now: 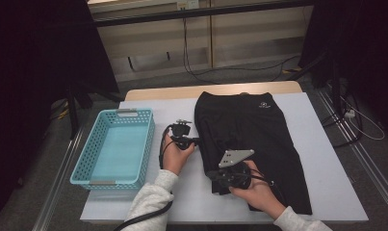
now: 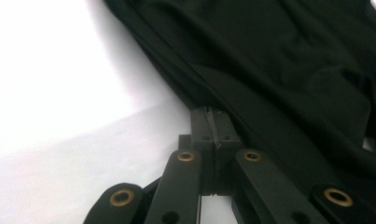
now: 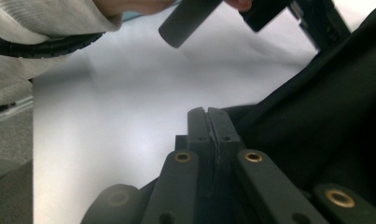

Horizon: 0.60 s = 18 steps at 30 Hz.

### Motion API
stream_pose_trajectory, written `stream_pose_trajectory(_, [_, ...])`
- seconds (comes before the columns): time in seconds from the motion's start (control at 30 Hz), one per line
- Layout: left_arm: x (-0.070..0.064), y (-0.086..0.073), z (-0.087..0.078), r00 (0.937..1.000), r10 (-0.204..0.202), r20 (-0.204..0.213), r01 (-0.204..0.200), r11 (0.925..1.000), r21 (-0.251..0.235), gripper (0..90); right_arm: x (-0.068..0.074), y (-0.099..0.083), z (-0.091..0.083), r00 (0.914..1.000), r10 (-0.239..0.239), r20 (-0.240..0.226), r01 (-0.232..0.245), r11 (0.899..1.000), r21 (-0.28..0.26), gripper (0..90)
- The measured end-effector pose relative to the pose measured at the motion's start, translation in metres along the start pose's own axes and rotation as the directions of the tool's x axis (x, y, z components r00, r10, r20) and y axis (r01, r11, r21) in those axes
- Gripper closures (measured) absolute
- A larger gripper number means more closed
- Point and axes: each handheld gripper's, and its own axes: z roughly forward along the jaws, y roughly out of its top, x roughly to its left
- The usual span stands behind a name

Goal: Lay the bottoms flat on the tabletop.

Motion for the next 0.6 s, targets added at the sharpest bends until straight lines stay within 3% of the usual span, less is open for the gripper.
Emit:
stream_pose_trajectory(0.3, [0.013, 0.002, -0.018, 0.9997, -0.005, -0.026, 0.005, 0.9999, -0.013, 90.0, 0.01, 0.007, 0.018, 0.9995, -0.005, -0.031, 0.004, 1.0, -0.01, 89.2])
stream_pose_trajectory(0.33, [0.015, 0.002, -0.019, 0.9994, -0.002, -0.033, 0.002, 0.9999, -0.012, 90.0, 0.012, 0.007, 0.022, 0.9992, -0.011, -0.039, 0.01, 1.0, -0.014, 87.9])
stream_pose_trajectory(0.4, [0.017, 0.001, -0.019, 0.999, 0.002, -0.044, -0.003, 0.9999, -0.01, 90.0, 0.014, 0.008, 0.025, 0.999, -0.014, -0.043, 0.013, 1.0, -0.014, 75.6])
stream_pose_trajectory(0.53, [0.019, -0.001, -0.017, 0.9981, 0.001, -0.062, -0.002, 0.9998, -0.019, 89.9, 0.008, 0.008, 0.017, 0.9999, -0.006, 0.012, 0.006, 1.0, -0.01, 61.3])
stream_pose_trajectory(0.57, [0.02, -0.002, -0.018, 0.9965, 0.008, -0.084, -0.009, 0.9997, -0.021, 87.4, 0.004, 0.007, 0.013, 0.999, 0.004, 0.044, -0.004, 1.0, -0.013, 60.4])
stream_pose_trajectory(0.6, [0.021, -0.003, -0.019, 0.9971, -0.001, -0.076, -0.001, 0.9997, -0.023, 84.7, -0.001, 0.006, 0.009, 0.9982, 0.006, 0.059, -0.005, 1.0, -0.01, 60.5])
